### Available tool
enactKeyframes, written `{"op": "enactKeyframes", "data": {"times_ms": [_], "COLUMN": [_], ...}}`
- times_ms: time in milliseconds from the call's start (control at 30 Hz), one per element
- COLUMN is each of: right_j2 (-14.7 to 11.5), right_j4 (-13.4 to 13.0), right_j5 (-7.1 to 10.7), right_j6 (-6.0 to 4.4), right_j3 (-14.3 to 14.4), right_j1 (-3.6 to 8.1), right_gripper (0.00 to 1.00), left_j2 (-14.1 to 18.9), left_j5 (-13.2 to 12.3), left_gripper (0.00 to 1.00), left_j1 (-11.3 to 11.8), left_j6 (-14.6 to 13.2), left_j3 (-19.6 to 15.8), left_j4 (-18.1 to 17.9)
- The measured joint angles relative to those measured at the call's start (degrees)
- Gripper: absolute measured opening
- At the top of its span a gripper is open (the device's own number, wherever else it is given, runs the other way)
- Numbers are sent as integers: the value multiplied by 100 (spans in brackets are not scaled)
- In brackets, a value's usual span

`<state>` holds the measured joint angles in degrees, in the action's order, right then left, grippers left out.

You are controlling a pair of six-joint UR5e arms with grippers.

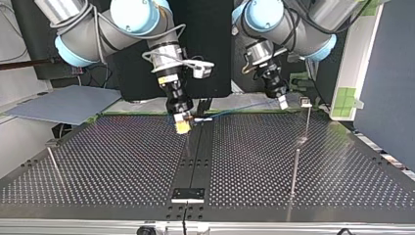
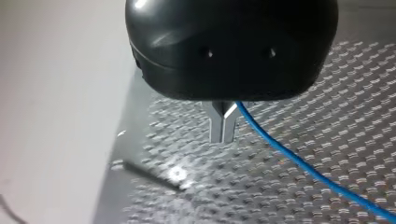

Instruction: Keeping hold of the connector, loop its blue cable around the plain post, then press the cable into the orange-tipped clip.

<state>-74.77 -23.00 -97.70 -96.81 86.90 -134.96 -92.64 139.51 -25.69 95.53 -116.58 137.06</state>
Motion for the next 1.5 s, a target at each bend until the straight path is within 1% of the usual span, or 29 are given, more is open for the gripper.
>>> {"op": "enactKeyframes", "data": {"times_ms": [67, 167, 300, 467, 533, 667, 767, 900, 1033, 1233, 1367, 1500], "right_j2": [-15, -21, 43, 128, 175, 303, 418, 512, 541, 569, 641, 705], "right_j4": [78, 120, 134, 130, 129, 128, 124, 116, 109, 76, 68, 51], "right_j5": [49, 112, 201, 252, 304, 382, 406, 444, 481, 508, 536, 553], "right_j6": [-45, -120, -157, -168, -184, -231, -246, -246, -244, -239, -231, -224], "right_j3": [-14, -39, -114, -234, -309, -473, -591, -745, -892, -1038, -1139, -1187], "right_j1": [46, 119, 232, 332, 360, 398, 407, 406, 410, 411, 406, 399], "right_gripper": [0, 0, 0, 0, 0, 0, 0, 0, 0, 0, 0, 0], "left_j2": [117, 293, 506, 814, 932, 1194, 1289, 1210, 1080, 895, 671, 420], "left_j5": [16, 28, -46, -318, -435, -694, -850, -1029, -1240, -1564, -1820, -2076], "left_gripper": [0, 0, 0, 0, 0, 0, 0, 0, 0, 0, 0, 0], "left_j1": [42, 110, 261, 556, 673, 935, 1091, 1269, 1481, 1805, 2059, 2315], "left_j6": [-23, -89, -64, 94, 136, 277, 368, 432, 472, 564, 599, 658], "left_j3": [116, 292, 506, 813, 931, 1194, 1350, 1509, 1565, 1651, 1851, 2098], "left_j4": [116, 292, 508, 813, 931, 1193, 1348, 1527, 1740, 2062, 2210, 2250]}}
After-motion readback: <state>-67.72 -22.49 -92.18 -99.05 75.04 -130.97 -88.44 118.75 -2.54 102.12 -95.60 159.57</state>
